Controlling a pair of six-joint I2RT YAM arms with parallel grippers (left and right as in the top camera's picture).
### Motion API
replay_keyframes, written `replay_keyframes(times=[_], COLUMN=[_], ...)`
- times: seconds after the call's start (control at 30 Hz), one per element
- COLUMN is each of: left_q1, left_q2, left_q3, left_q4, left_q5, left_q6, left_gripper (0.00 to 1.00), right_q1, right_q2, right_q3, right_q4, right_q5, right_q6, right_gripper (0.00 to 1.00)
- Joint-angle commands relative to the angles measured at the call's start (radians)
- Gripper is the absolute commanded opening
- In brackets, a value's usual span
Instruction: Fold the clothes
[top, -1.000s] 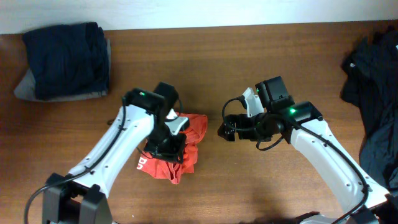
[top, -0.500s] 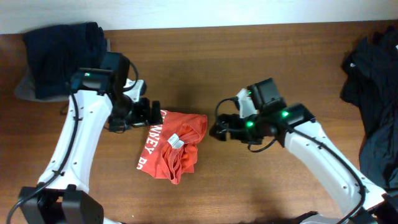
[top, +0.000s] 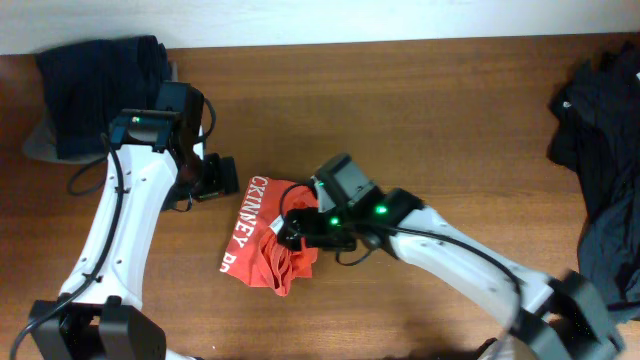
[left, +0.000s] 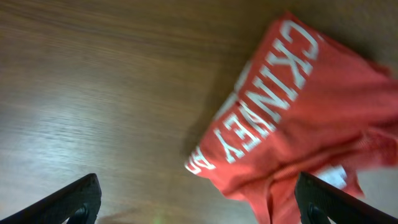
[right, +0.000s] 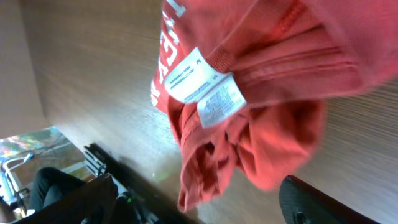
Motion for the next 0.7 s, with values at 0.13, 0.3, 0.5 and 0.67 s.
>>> replay_keyframes(times=[0.13, 0.3, 0.5, 0.67], left_q1=[0.047, 0.141, 0.22, 0.222], left_q2=[-0.008, -0.008, -0.008, -0.008], left_q3=[0.005, 0.005, 0.005, -0.003], left_q4=[0.004, 0.0, -0.004, -0.01], left_q5=[-0.16, -0.158, -0.136, -0.137], left_q6=[-0.069, -0.069, -0.068, -0.068], left_gripper=[0.99, 0.99, 0.99, 0.99], right_q1=[0.027, 0.026, 0.027, 0.018], right_q2=[0.104, 0.104, 0.104, 0.086], right_q3=[0.013, 0.013, 0.013, 0.03], right_q4=[0.109, 0.14, 0.137, 0.087], right_q5=[-0.064, -0.066, -0.063, -0.034], right_q6=[0.061, 0.08, 0.08, 0.08], right_gripper=[0.79, 0.75, 0.69, 0.69])
